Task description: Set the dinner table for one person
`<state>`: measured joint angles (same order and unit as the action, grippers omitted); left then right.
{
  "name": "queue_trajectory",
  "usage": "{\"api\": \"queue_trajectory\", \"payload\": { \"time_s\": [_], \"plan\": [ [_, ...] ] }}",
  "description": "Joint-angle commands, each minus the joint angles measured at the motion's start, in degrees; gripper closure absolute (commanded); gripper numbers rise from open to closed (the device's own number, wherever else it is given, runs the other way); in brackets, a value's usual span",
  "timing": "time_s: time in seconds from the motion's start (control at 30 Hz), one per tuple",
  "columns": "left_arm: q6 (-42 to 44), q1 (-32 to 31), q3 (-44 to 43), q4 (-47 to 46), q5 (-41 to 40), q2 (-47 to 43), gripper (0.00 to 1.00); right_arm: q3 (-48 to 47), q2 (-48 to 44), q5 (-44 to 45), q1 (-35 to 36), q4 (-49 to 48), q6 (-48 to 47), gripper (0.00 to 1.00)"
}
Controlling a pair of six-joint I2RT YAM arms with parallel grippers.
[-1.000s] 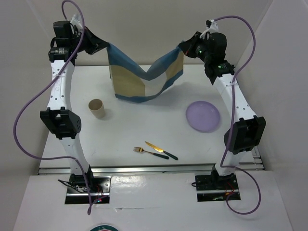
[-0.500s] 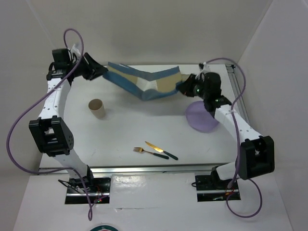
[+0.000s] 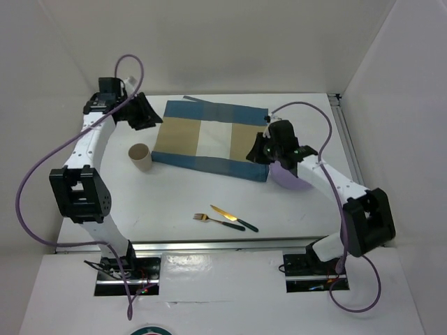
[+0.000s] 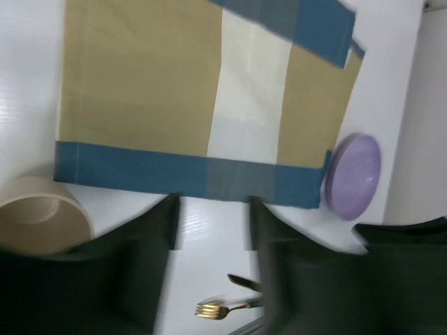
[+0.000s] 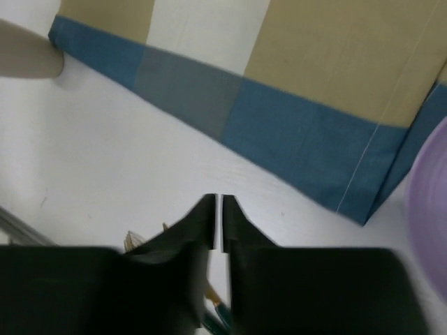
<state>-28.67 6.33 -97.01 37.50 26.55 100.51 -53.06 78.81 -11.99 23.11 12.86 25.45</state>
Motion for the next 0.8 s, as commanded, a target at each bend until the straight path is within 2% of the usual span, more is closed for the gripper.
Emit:
{"api": "queue_trajectory", "payload": {
  "time_s": [0.0, 0.03, 0.07, 0.1, 0.13, 0.23, 0.37, 0.6, 0.7, 0.77],
  "plan": [
    [0.5, -6.6, 3.8, -0.2, -4.6, 1.1, 0.52, -10.8, 8.2, 3.1, -0.1, 3.2, 1.0, 0.90],
    [-0.4, -7.9, 4.7, -0.8, -6.5, 2.0, 0.57, -16.9, 15.5, 3.8, -0.1, 7.1, 1.0, 0.96],
    [-0.4, -9.2, 4.7, -1.4, -9.8, 3.3, 0.57, -19.6, 19.1, 3.8, -0.1, 8.7, 1.5, 1.00],
    [-1.0, -11.8, 4.7, -1.4, -12.2, 6.4, 0.45, -22.2, 25.2, 3.8, -0.1, 10.2, 2.1, 1.00],
    [-2.0, -13.0, 4.7, -0.6, -14.8, 7.9, 0.38, -25.8, 27.4, 3.8, -0.1, 11.3, 2.1, 1.00],
    [-4.4, -16.2, 4.1, -1.8, -20.9, 13.5, 0.33, -28.4, 33.4, 1.8, 0.4, 11.8, 3.8, 1.00],
    [-5.5, -17.8, 4.8, -4.8, -22.3, 16.8, 0.40, -27.4, 36.4, 1.0, 0.4, 10.6, 5.0, 1.00],
    [-6.1, -20.0, 3.1, -4.4, -25.1, 22.8, 0.41, -19.5, 35.9, 1.0, 0.4, 9.4, 5.0, 1.00],
    [-6.1, -20.7, 6.8, -4.4, -25.1, 21.8, 0.44, -16.8, 34.5, 1.0, 0.4, 9.4, 4.3, 1.00],
    [-7.4, -22.1, 13.1, -6.0, -25.1, 18.0, 0.44, -14.2, 33.3, 1.8, 0.4, 9.4, 3.6, 1.00]
  ]
}}
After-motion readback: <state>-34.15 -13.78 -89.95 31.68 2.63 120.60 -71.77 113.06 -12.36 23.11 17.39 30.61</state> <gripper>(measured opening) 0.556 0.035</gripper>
